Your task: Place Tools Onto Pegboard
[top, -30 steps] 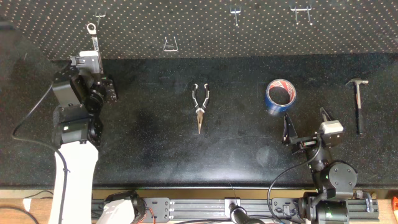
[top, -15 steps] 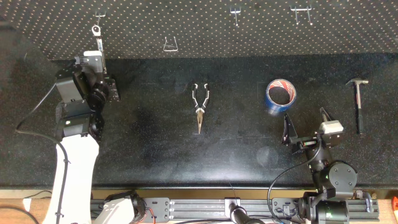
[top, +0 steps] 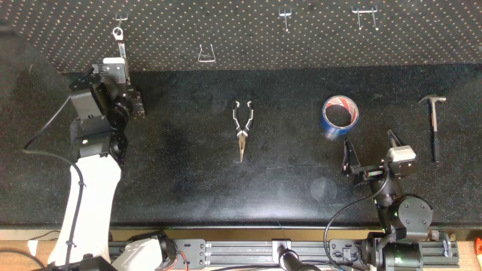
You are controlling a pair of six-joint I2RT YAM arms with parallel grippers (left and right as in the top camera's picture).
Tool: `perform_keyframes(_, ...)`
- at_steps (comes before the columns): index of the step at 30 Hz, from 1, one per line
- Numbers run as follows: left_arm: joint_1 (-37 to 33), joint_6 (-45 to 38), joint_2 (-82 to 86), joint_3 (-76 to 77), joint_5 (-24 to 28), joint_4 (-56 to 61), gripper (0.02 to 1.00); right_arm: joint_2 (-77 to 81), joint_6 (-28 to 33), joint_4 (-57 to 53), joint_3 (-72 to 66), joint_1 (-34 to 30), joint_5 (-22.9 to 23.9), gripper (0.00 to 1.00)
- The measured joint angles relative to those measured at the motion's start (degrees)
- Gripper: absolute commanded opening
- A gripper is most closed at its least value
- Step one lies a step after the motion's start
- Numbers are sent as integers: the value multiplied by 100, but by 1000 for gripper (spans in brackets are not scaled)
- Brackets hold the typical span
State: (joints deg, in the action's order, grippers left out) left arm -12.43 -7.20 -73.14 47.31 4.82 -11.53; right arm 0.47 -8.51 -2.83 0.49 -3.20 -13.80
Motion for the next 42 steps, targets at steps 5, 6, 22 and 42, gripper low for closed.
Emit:
perform_keyframes(5, 0, 0, -129, 48, 20, 52, 27, 0, 0, 0, 0, 0, 0, 1000)
perform_keyframes(6, 0, 0, -175, 94, 20, 50, 29, 0, 0, 0, 0, 0, 0, 1000)
perform_keyframes(22, 11, 105, -415, 448, 17, -911, 996, 0, 0, 0, 0, 0, 0, 1000)
perform_keyframes(42, 4037, 2953, -415, 483, 243, -2603, 993, 0, 0, 0, 0, 0, 0, 993)
